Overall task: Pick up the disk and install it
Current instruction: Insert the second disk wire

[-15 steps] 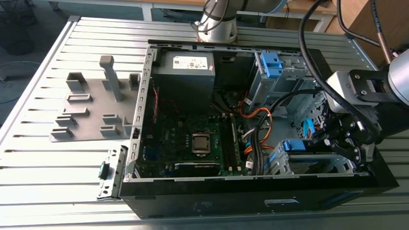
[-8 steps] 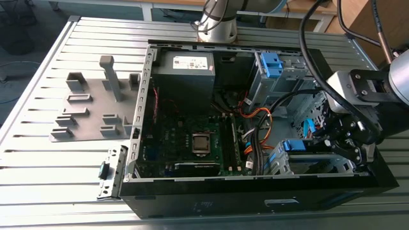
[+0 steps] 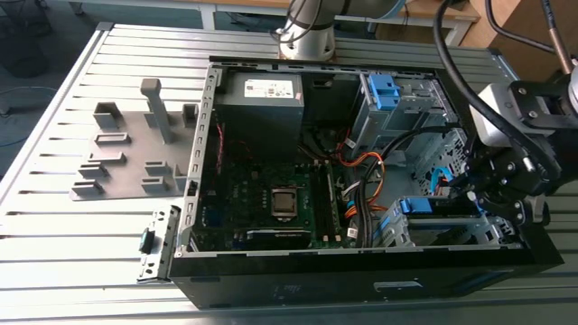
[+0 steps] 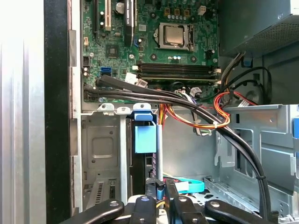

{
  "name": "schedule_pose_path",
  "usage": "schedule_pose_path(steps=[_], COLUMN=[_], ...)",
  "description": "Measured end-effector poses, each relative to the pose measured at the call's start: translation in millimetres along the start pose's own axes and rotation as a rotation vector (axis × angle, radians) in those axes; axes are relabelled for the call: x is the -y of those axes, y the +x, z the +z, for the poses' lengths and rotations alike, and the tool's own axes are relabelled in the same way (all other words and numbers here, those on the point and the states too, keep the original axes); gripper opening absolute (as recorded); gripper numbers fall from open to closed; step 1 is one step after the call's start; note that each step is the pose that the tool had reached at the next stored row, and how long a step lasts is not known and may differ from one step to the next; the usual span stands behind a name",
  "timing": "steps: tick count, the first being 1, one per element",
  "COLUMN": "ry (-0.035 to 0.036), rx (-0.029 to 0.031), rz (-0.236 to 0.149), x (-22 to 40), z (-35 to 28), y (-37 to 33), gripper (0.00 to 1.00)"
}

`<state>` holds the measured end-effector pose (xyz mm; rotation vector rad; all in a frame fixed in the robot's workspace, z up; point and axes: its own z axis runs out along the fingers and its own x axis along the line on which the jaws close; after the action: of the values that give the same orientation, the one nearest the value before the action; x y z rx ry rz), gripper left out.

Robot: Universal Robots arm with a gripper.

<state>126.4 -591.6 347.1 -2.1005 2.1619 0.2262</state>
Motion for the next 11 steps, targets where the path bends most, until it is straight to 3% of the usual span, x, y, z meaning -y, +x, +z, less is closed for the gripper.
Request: schedule_pose_path(steps=[11], ry=[0.0], rx=[0.0007], rz=[0.0], x=[0.0], z=[0.2], y=[0.3], gripper=[0.23])
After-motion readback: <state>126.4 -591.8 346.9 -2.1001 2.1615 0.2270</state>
